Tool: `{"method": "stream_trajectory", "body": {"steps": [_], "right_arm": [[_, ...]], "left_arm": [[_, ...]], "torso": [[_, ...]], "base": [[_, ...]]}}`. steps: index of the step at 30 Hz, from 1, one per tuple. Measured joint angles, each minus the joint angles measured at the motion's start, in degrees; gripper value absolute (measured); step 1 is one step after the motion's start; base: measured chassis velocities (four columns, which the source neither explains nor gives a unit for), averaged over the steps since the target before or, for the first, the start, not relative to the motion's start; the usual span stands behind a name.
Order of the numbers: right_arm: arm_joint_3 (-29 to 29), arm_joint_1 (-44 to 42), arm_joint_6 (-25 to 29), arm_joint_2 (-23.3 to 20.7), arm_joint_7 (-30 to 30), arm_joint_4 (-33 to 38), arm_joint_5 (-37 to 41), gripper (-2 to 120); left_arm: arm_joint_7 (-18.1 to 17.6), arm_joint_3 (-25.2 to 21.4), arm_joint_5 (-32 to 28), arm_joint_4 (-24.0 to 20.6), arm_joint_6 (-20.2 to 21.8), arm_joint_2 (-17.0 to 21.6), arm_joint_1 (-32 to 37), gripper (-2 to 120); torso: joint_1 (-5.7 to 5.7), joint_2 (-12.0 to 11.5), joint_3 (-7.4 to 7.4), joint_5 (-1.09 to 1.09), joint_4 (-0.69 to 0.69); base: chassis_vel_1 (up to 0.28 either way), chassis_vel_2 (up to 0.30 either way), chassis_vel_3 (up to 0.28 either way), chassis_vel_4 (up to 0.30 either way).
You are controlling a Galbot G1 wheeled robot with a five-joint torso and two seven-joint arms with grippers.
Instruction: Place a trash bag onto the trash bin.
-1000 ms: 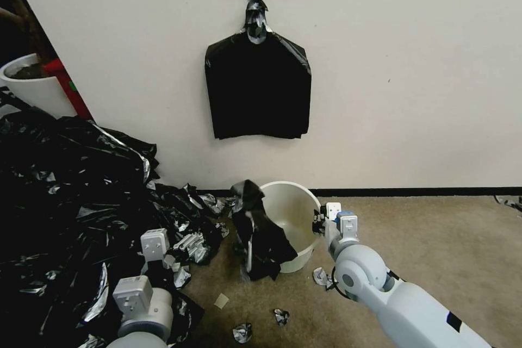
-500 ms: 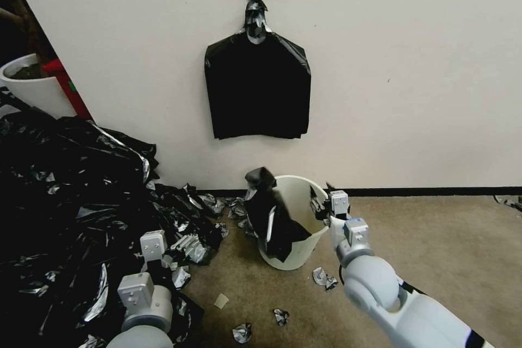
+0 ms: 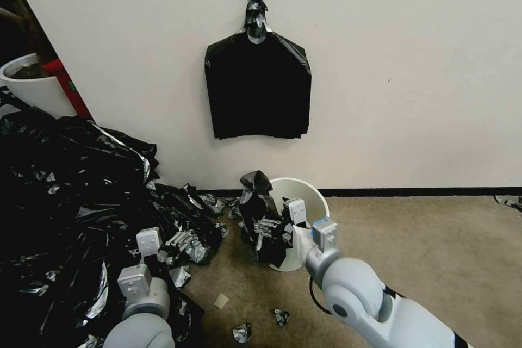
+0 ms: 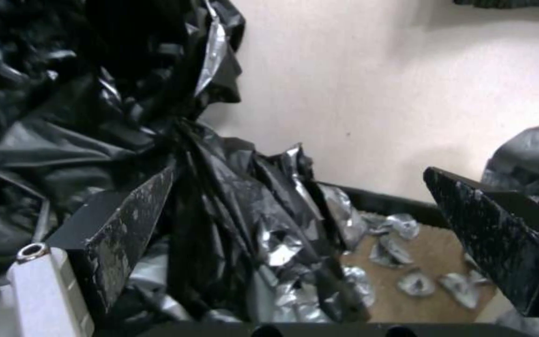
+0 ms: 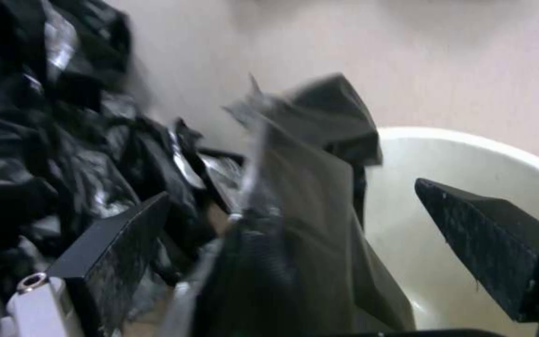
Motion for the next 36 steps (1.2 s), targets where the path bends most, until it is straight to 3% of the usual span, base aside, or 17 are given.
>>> {"method": "stream_trajectory", "body": {"steps": [2,5,10,14,25,30,32,34,36], "right_arm": [[-0.12,0.59,-0.71,0.46,0.94,-0.46,0.64,99],[-0.33,2.96,-2.65,2.35,3.99,-2.55,3.22,84],[-0.38,4.13,-4.97,2.7,5.46,-2.97,5.42,71],[-0.19,4.9,-7.44,2.71,6.56,-3.45,7.4,51],[1.91,3.74,-5.14,1.78,3.56,-4.9,6.94,14],[2.78,2.17,-2.12,1.79,1.77,-5.78,-0.21,0],[3.0,1.46,-1.04,1.81,0.64,-6.37,-5.51,0],[3.03,1.37,-0.79,1.83,0.38,-6.53,-6.42,0],[3.05,1.1,-0.05,2.12,-0.35,-7.07,-9.23,0]], "left_arm": [[0.86,-0.37,-1.56,0.31,-0.32,-0.04,-0.45,100],[6.62,-1.68,-6.91,2.67,-2.78,0.22,-2.56,100],[10.8,-1.67,-7.12,4.68,-4.85,1.15,-3.35,100],[14.74,-0.73,-7.58,6.51,-5.14,2.24,-4.79,100],[26.43,1.82,-15.14,12.86,-6.01,3.93,-11.34,100],[27.38,4.41,-18.3,15.95,-2.55,3.77,-15.99,100],[24.79,6.47,-18.95,17.02,2.46,2.74,-18.8,100],[23.87,7.06,-18.97,17.22,3.43,2.39,-19.44,100],[19.06,9.62,-19.06,17.83,7.51,0.8,-22.11,100]], "torso": [[0.0,0.0,0.0,0.0,0.0],[0.0,0.0,0.0,0.0,0.0],[0.0,0.0,0.0,0.0,0.0],[0.0,0.0,0.0,0.01,0.0],[0.0,0.0,0.0,0.01,0.0],[0.0,0.0,0.0,0.01,-0.01],[0.0,0.0,0.0,0.02,0.0],[0.0,0.0,0.0,0.02,-0.01],[0.0,0.0,0.0,0.02,-0.01]], "base": [[0.0,0.0,0.0,0.0],[0.0,0.0,0.0,0.0],[0.0,0.0,0.0,0.0],[0.0,0.0,0.0,0.0],[0.0,0.0,0.0,0.0],[0.0,0.0,0.0,0.0],[0.0,0.0,0.0,0.0],[0.0,0.0,0.0,0.0],[0.0,0.0,0.0,0.0]]}}
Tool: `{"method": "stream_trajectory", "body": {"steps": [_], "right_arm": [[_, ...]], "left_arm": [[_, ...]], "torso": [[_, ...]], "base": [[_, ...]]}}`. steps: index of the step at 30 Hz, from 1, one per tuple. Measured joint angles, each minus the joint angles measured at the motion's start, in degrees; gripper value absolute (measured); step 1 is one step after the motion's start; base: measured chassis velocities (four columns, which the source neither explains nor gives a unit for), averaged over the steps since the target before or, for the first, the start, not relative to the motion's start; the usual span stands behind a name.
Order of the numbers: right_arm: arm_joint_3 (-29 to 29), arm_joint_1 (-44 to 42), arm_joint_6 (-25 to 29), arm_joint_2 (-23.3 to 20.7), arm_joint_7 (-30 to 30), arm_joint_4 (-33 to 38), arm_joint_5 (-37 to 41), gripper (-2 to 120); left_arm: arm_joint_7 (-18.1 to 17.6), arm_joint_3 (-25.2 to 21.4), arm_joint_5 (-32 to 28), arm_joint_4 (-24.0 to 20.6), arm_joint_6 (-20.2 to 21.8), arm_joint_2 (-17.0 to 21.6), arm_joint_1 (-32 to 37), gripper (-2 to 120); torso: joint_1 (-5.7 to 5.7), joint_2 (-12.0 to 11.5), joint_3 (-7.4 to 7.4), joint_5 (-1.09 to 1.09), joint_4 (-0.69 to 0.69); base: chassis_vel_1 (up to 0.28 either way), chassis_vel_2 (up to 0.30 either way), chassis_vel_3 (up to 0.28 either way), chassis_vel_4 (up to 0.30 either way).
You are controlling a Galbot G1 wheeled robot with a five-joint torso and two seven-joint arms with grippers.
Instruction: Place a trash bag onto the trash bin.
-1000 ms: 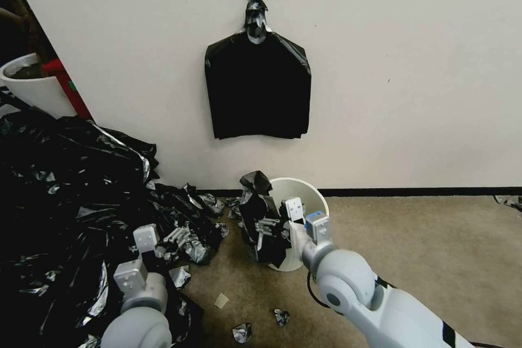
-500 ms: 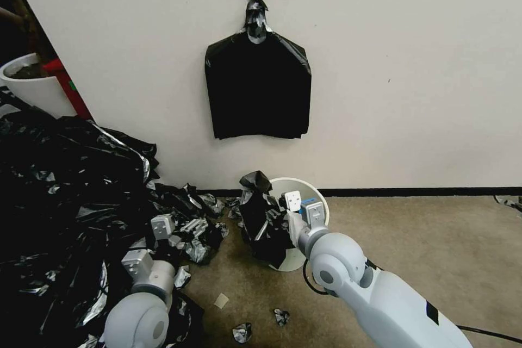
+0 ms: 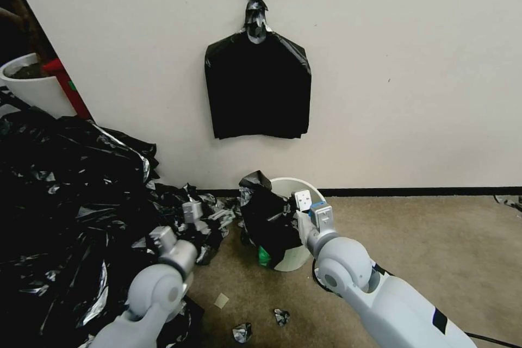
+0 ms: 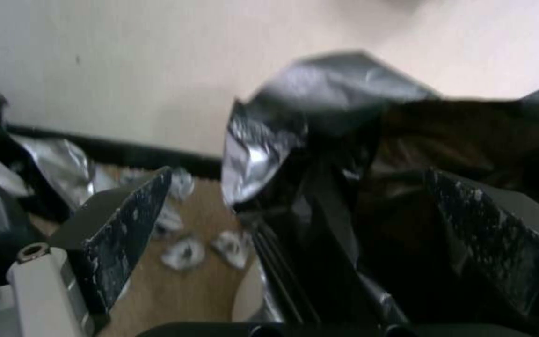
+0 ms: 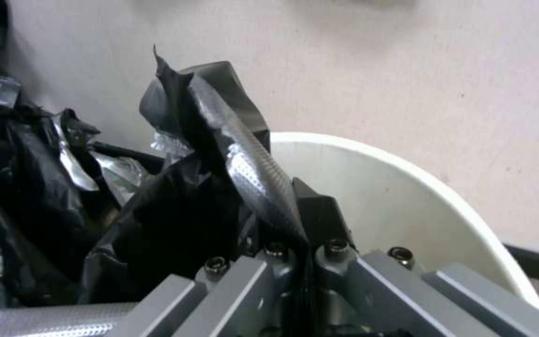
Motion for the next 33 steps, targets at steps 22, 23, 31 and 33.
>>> {"method": "stream_trajectory", "body": {"steps": [22,23,31,33], "right_arm": [[-0.22,-0.57,0.12,2.54,-0.91,-0.37,-3.35,0],[-0.22,-0.58,0.19,2.5,-1.17,-0.41,-3.64,0],[-0.24,-0.75,1.5,1.75,-2.35,-0.48,-5.02,0],[-0.09,-0.76,2.17,1.25,-2.42,-0.39,-5.2,0]], "left_arm": [[-14.66,10.74,-0.03,8.58,12.09,-6.49,-9.13,61],[-14.71,10.55,-0.75,8.75,13.04,-6.61,-9.16,56],[-14.79,9.02,-2.94,9.5,16.2,-6.81,-9.29,30],[-14.59,8.85,-1.74,9.3,16.51,-5.95,-9.04,19]], "torso": [[0.0,0.0,0.0,0.0,0.01],[0.0,0.0,0.0,-0.01,0.01],[0.0,0.01,-0.01,0.0,0.02],[0.0,0.01,-0.01,0.0,0.02]], "base": [[0.0,0.0,0.0,0.0],[0.0,0.0,0.0,0.0],[0.0,0.0,0.0,0.0],[0.0,0.0,0.0,0.0]]}}
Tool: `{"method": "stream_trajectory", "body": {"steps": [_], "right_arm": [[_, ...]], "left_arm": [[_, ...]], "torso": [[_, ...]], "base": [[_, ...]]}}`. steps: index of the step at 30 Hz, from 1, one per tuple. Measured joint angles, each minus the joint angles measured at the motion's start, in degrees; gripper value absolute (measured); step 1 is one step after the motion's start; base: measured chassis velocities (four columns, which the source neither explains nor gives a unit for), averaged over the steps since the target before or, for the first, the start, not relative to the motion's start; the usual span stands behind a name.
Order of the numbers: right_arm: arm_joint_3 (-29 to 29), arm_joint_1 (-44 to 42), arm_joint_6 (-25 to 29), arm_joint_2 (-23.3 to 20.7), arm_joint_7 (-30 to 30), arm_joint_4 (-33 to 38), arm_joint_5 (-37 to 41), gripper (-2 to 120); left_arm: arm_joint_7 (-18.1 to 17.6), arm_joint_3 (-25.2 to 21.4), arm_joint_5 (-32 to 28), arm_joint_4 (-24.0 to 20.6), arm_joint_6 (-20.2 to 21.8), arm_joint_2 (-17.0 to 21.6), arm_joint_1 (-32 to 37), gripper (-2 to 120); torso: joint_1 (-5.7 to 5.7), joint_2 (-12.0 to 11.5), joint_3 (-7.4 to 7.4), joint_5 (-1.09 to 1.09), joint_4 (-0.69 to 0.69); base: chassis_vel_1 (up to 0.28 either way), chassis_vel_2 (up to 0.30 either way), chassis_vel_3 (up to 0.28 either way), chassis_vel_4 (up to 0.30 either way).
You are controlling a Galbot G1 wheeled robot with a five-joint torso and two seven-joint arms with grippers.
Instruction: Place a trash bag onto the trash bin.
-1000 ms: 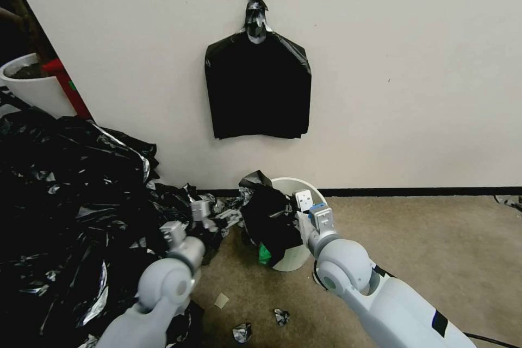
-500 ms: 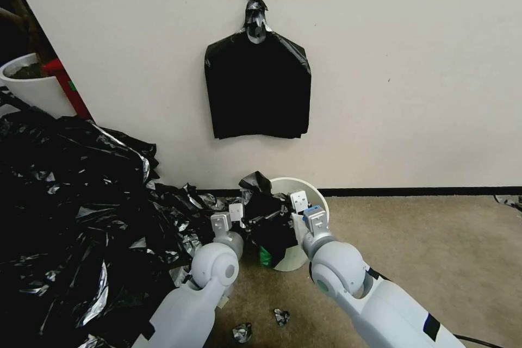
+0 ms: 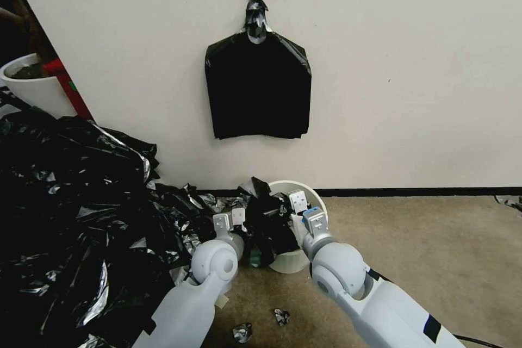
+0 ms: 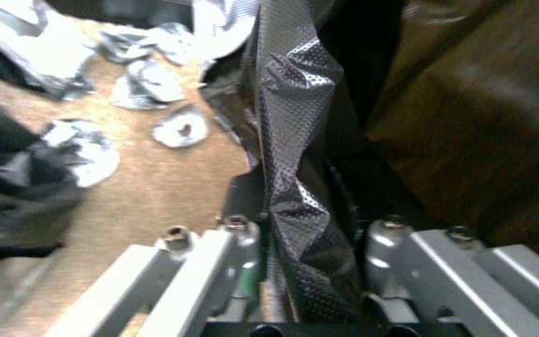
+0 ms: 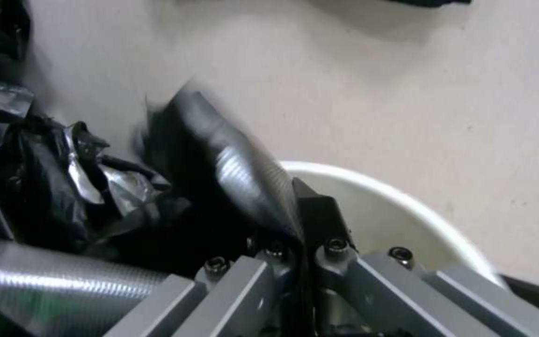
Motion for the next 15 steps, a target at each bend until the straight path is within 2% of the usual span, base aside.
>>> {"method": "stream_trajectory", "body": {"steps": [1,2,3,4,5,7,9,13,15], "right_arm": [[0.0,0.0,0.0,0.0,0.0,0.0,0.0,0],[0.06,-0.01,0.2,-0.16,-0.03,0.04,-0.02,0],[0.09,-0.01,0.29,-0.23,-0.04,0.05,-0.02,0],[0.39,-0.08,1.0,-0.89,-0.19,0.15,0.0,0],[0.39,-0.08,1.0,-0.89,-0.19,0.15,0.0,0],[0.89,-0.18,2.19,-1.73,-0.93,0.23,0.2,0],[2.04,-0.18,3.73,-2.81,-1.25,0.26,2.52,0],[2.89,0.07,3.9,-3.15,-1.22,0.13,4.91,0],[4.77,0.36,3.93,-3.42,-0.98,-0.51,9.11,0]], "left_arm": [[0.0,0.0,0.0,0.0,0.0,0.0,0.0,19],[0.14,-0.01,0.41,-0.15,0.01,0.34,0.16,13],[0.17,-0.02,0.49,-0.18,0.01,0.41,0.2,13],[1.24,-0.29,1.99,-0.85,0.05,1.81,0.96,6],[1.24,-0.29,1.99,-0.85,0.05,1.81,0.96,6],[3.85,-1.04,3.77,-2.19,-0.69,3.63,2.16,3],[7.48,-4.01,5.33,-5.36,-2.23,6.86,4.57,3],[9.44,-5.7,5.46,-7.61,-4.04,8.19,6.0,3],[13.27,-8.38,6.16,-10.78,-6.55,9.35,8.24,3]], "torso": [[0.0,0.0,0.0,0.0,0.0],[0.0,0.0,0.0,-0.01,0.0],[0.0,0.0,0.0,-0.01,0.0],[0.0,0.0,0.01,-0.01,0.0],[0.0,0.0,0.01,-0.01,0.0],[0.0,0.0,0.0,-0.06,-0.03],[0.0,-0.01,0.01,0.0,0.01],[0.0,0.0,0.01,0.0,0.01],[0.0,0.0,0.01,-0.01,-0.01]], "base": [[0.0,0.0,0.0,0.0],[0.0,0.0,0.0,0.0],[0.0,0.0,0.0,0.0],[0.0,0.0,0.0,0.0],[0.0,0.0,0.0,0.0],[0.0,0.0,0.0,0.0],[0.0,0.0,0.0,0.0],[0.0,0.0,0.0,0.0],[0.0,0.0,0.0,0.0]]}}
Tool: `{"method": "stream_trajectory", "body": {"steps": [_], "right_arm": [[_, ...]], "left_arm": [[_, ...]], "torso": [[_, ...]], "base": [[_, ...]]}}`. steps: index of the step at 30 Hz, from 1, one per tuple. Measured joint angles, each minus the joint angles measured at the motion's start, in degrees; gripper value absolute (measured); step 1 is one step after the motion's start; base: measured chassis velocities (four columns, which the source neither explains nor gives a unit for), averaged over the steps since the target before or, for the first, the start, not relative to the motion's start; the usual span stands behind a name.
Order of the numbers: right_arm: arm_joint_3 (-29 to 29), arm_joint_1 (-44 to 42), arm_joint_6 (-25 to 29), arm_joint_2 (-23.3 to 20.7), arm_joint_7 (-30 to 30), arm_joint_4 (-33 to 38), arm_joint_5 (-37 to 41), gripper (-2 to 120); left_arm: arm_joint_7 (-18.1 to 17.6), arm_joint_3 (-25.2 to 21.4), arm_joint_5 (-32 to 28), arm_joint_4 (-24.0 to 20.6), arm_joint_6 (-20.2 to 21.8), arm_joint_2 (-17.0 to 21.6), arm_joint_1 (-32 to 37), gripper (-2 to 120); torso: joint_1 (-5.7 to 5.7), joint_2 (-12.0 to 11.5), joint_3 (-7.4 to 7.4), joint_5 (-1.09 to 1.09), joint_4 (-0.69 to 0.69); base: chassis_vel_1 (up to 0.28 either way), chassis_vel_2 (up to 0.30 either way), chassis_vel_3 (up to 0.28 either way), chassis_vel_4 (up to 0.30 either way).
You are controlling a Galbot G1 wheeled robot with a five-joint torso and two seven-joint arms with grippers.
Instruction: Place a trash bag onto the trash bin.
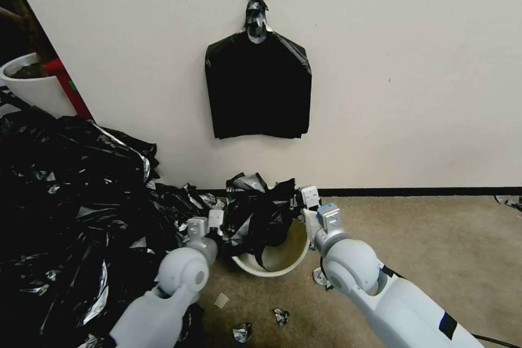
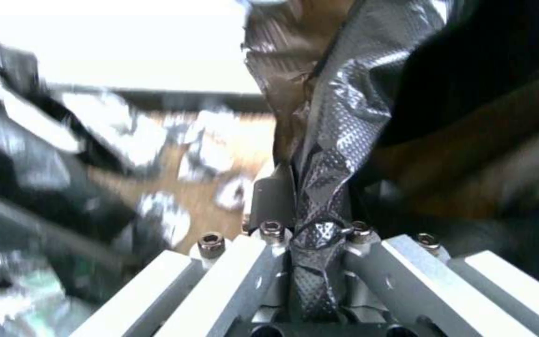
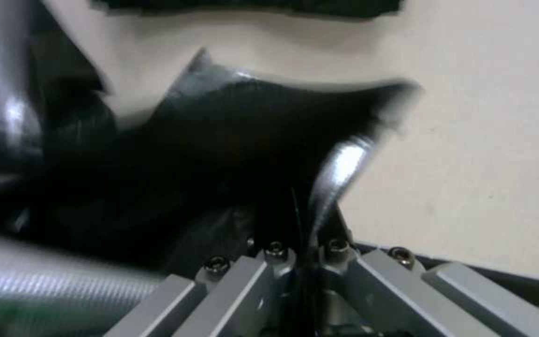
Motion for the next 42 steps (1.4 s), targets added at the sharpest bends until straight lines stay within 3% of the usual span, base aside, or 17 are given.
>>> {"method": "stream_trajectory", "body": {"steps": [10,18,26,28,30,32,34,35,38,40,42], "right_arm": [[5.68,-1.83,-3.41,-2.29,-0.18,-0.35,13.89,0],[3.14,-6.99,-7.06,-5.62,-1.5,4.66,18.56,0],[0.91,-9.06,-13.29,-4.7,-2.22,5.93,19.01,1],[0.81,-9.8,-14.95,-4.57,-2.37,7.4,19.04,12],[0.78,-10.03,-14.89,-4.74,-2.45,8.04,18.93,14],[0.08,-11.44,-12.8,-6.04,-2.52,11.4,15.98,27],[-0.39,-12.05,-11.44,-6.58,-2.65,12.55,13.05,30],[-1.21,-13.1,-9.51,-7.62,-2.88,14.21,6.65,36],[-1.66,-14.15,-8.68,-8.52,-2.86,15.81,1.67,45],[-1.68,-15.69,-7.86,-9.75,-2.77,17.41,-4.57,56],[-1.63,-16.17,-7.63,-10.09,-2.76,17.83,-5.73,58]], "left_arm": [[8.03,-6.26,-0.49,-4.14,-4.42,0.58,3.67,3],[7.96,-7.59,-3.37,-4.07,-10.54,-0.32,2.86,3],[7.91,-7.46,-4.52,-4.08,-11.69,-0.6,2.34,3],[7.44,-7.42,-4.57,-4.11,-12.08,-0.62,2.24,3],[7.16,-7.39,-4.58,-4.11,-12.1,-0.62,2.21,3],[5.77,-7.26,-4.61,-4.04,-12.17,-0.7,1.89,3],[5.38,-7.17,-4.62,-3.9,-12.18,-0.74,1.75,3],[4.31,-6.87,-4.59,-3.46,-12.15,-0.84,1.45,3],[3.45,-6.59,-4.49,-3.13,-12.01,-0.93,1.16,3],[2.04,-6.2,-4.43,-2.8,-11.55,-1.09,0.73,3],[1.68,-6.15,-4.42,-2.75,-11.38,-1.11,0.6,3]], "torso": [[0.0,-0.01,0.0,0.0,0.0],[0.0,0.0,0.0,0.0,0.0],[0.0,0.0,0.0,0.01,0.0],[0.0,0.0,0.0,0.01,0.0],[0.0,0.0,0.0,0.01,0.0],[0.0,0.0,0.0,0.0,0.01],[0.0,0.0,0.0,0.0,0.01],[0.0,0.0,0.0,0.0,0.0],[0.0,0.0,0.0,0.0,0.0],[0.0,0.0,0.0,0.0,0.0],[0.0,0.0,0.0,0.0,0.0]], "base": [[0.0,0.0,0.0,0.0],[0.0,0.0,0.0,0.0],[0.0,0.0,0.0,0.0],[0.0,0.0,0.0,0.0],[0.0,0.0,0.0,0.0],[0.0,0.0,0.0,0.0],[0.0,0.0,0.0,0.0],[0.0,0.0,0.0,0.0],[0.0,0.0,0.0,0.0],[0.0,0.0,0.0,0.0],[0.0,0.0,0.0,0.0]]}}
